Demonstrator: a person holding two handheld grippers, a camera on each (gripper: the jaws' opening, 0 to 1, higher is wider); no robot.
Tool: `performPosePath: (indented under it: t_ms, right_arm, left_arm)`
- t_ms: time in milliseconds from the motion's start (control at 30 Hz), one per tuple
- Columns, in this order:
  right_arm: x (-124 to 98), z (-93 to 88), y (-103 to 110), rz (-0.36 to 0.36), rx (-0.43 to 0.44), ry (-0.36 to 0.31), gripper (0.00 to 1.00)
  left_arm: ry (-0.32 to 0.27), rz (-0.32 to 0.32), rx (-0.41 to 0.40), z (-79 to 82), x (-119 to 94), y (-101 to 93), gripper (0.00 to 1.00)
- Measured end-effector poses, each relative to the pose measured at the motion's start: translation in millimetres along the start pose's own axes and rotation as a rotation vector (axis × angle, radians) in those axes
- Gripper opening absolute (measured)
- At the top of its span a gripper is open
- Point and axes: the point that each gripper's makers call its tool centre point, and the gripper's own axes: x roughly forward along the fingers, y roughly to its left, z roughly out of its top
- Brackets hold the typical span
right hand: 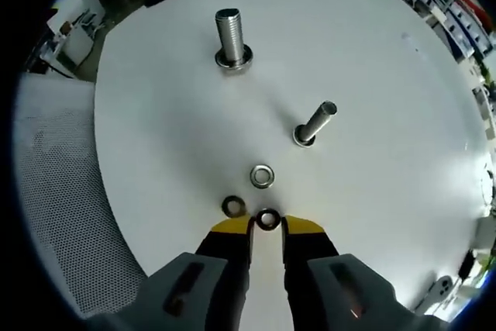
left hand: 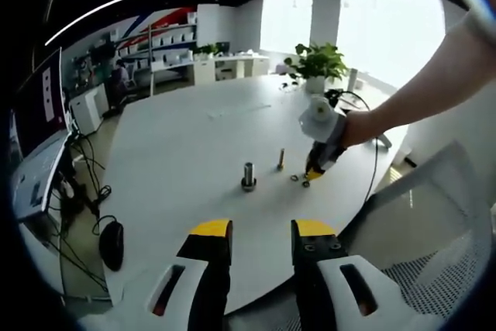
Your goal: Place the washer onto the threaded stud by aligning its center hole with the stud, sliding it down to the base, and recovering from edge contact or off-axis alignment until the washer reaches the visible bottom stop.
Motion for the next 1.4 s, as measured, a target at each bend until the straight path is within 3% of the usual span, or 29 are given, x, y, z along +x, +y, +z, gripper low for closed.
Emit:
performPosePath:
  t_ms: [233,333,400,467,600,800,900,1000,1133,1400]
  right_arm:
    - [1.1,0.5,0.5,0.010,-0.028,0.078,0.16]
    - [2.0,0.0,-2.7,0.015,0.002,0.089,0.15]
    - [0.8,-0.4,-1.6,0.013,0.120,0.052,0.15]
    - [1.0,0.2,-2.9,0.004,0.048,0.023,0.14]
    - [0.0,-0.3,1.9,-0.030,0.016,0.003,0.14]
    - [-0.4,1.7,0.7,-0.060,0.032,0.003,0.14]
    - [-0.6,4.0,0.8,-0.080,0.110,-0.086,0.14]
    - [-2.1,1.1,1.3,-0.071,0.148,-0.118,0.14]
    - [-4.1,-2.7,-0.9,-0.070,0.150,-0.085,0.13]
    - [-30.3,31.2,-16.2,-0.115,0.133,-0.193,0.13]
  left_arm:
    - [0.003,0.002,0.006,-0.5,-0.2,-0.6,0.28]
    - [0.005,0.000,0.004,-1.1,-0.1,-0.9,0.28]
    - [0.005,-0.001,0.006,-1.1,0.0,-1.1,0.28]
    - [0.002,-0.002,0.004,-0.8,-0.1,-1.2,0.28]
    - [-0.003,-0.004,0.001,-0.2,-0.3,-1.4,0.28]
    - [-0.006,-0.009,-0.002,0.5,0.2,-1.2,0.28]
    - [-0.013,-0.004,0.000,1.4,-0.7,-0.6,0.27]
    - [-0.010,-0.009,-0.004,0.6,-0.5,-1.4,0.27]
    - [-0.016,-0.018,-0.010,1.9,-0.1,-2.7,0.27]
    - [-0.023,-0.020,-0.011,3.0,-0.9,-3.2,0.27]
